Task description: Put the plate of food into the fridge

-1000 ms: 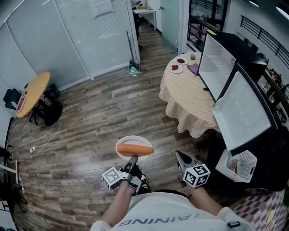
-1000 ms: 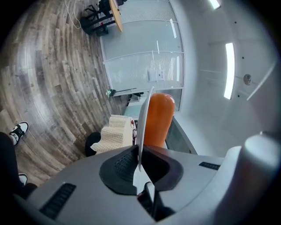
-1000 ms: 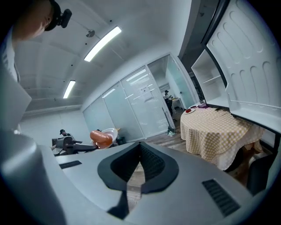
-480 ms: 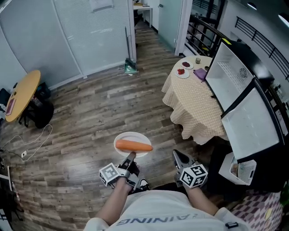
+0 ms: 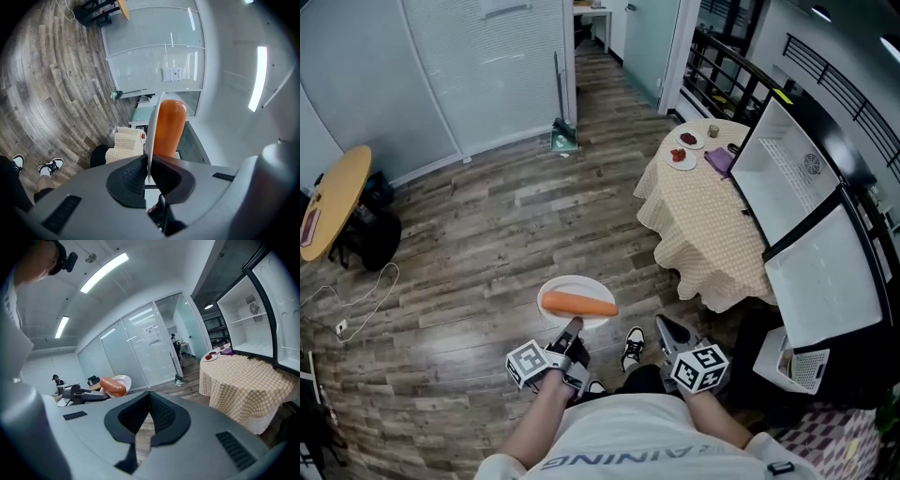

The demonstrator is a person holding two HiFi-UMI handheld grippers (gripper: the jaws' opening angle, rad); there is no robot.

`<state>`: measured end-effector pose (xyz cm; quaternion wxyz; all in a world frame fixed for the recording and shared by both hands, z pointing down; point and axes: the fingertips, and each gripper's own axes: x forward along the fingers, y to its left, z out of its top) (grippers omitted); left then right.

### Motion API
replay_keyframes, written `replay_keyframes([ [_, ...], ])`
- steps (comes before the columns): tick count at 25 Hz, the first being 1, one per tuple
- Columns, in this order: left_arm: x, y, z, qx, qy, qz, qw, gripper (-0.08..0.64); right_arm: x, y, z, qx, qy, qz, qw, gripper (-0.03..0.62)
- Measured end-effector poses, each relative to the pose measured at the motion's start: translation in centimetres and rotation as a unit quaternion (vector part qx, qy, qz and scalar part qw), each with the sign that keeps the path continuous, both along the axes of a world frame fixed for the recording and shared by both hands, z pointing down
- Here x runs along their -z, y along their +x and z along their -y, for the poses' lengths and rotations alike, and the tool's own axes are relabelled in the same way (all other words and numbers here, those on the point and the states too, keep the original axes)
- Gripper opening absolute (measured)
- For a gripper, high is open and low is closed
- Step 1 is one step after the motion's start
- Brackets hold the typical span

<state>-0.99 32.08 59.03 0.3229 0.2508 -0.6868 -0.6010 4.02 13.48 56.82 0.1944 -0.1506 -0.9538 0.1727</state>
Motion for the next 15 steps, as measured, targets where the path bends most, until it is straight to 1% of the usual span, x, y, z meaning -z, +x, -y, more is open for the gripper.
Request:
replay_keyframes([
  [5,-0.3,-4.3,0.6,0.003,-0.012,0.0,0.9999,0.026,0.0,-5.0,0.9,0.006,-0.005,0.007,1.0,0.023],
  [7,0.1,-6.6,1.3,0.006,-0.009,0.004,0.9999,0.026,0.3,-7.4,1.6,0.009,-0.005,0.012,1.0,0.022],
  [9,0.7,-9.0,2.4,0.008,-0.002,0.009,0.9999,0.026,0.8,-9.9,2.6,0.013,-0.005,0.018,1.0,0.023],
  [13,1.5,-13.2,4.8,0.01,-0.008,0.015,0.9998,0.026,1.3,-14.1,5.3,0.017,-0.003,0.022,1.0,0.021],
  [15,1.9,-15.3,6.6,0.009,-0.004,0.015,0.9998,0.026,1.6,-16.1,7.0,0.014,-0.002,0.024,1.0,0.022],
])
